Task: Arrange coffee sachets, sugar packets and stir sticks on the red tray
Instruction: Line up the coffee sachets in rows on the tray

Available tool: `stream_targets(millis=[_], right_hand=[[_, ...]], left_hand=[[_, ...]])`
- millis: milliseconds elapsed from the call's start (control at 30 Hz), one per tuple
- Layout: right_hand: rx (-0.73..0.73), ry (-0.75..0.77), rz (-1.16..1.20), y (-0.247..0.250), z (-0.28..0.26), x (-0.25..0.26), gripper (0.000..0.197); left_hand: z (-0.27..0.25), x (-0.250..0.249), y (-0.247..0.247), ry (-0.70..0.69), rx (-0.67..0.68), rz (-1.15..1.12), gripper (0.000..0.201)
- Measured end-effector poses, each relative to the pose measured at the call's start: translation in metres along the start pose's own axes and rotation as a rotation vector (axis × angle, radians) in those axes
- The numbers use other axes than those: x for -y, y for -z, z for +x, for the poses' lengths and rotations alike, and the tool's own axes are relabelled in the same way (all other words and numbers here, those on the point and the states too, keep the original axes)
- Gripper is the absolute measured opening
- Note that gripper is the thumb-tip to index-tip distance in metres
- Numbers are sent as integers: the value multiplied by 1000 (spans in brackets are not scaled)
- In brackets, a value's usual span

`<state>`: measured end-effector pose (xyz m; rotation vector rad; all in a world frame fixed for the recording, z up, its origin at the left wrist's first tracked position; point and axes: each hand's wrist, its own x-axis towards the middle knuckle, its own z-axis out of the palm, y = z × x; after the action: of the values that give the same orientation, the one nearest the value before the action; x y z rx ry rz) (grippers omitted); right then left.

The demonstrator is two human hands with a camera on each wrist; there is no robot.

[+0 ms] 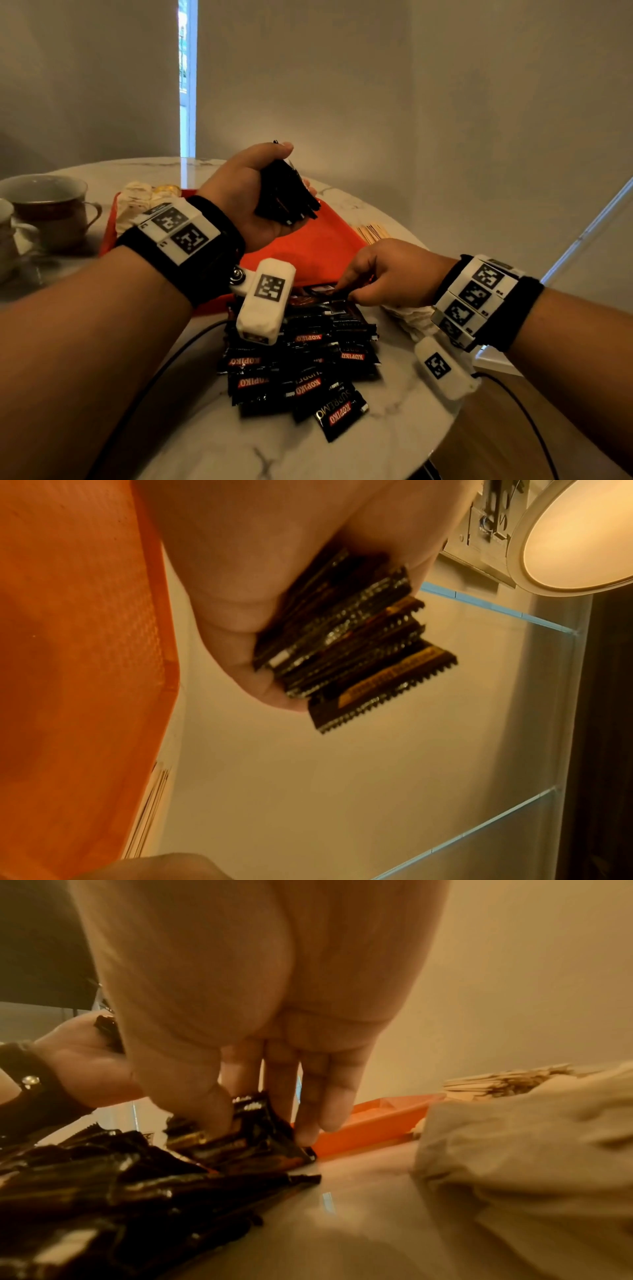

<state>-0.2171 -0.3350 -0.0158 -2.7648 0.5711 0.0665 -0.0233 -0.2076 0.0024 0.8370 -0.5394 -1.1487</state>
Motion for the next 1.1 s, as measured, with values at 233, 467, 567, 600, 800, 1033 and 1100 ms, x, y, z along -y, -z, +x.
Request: stream_targets(millis=[233,467,567,600,800,1033,1100], right_hand=[[-259,-6,57,3,-7,-4,15],[-305,-60,211,34,-21,-4,14],[-437,-82,452,50,-23,-3,11],[-506,-76,512,53,-22,0,10],[-644,123,684,42,-3,45,7],[-601,252,414,30,10,59,18],[-550,239,343,34,9,58,19]], left_hand=[[0,-2,3,-3,-27,14,27],[0,-7,5,16,-44,16,28],[1,-8,6,38,-22,25,28],[1,-8,5,41,-15,28,27],[-2,4,-6,-8,33,67,28],[-4,1,-3,-38,176,68,39],[-5,1,-2,-37,237,72,42]])
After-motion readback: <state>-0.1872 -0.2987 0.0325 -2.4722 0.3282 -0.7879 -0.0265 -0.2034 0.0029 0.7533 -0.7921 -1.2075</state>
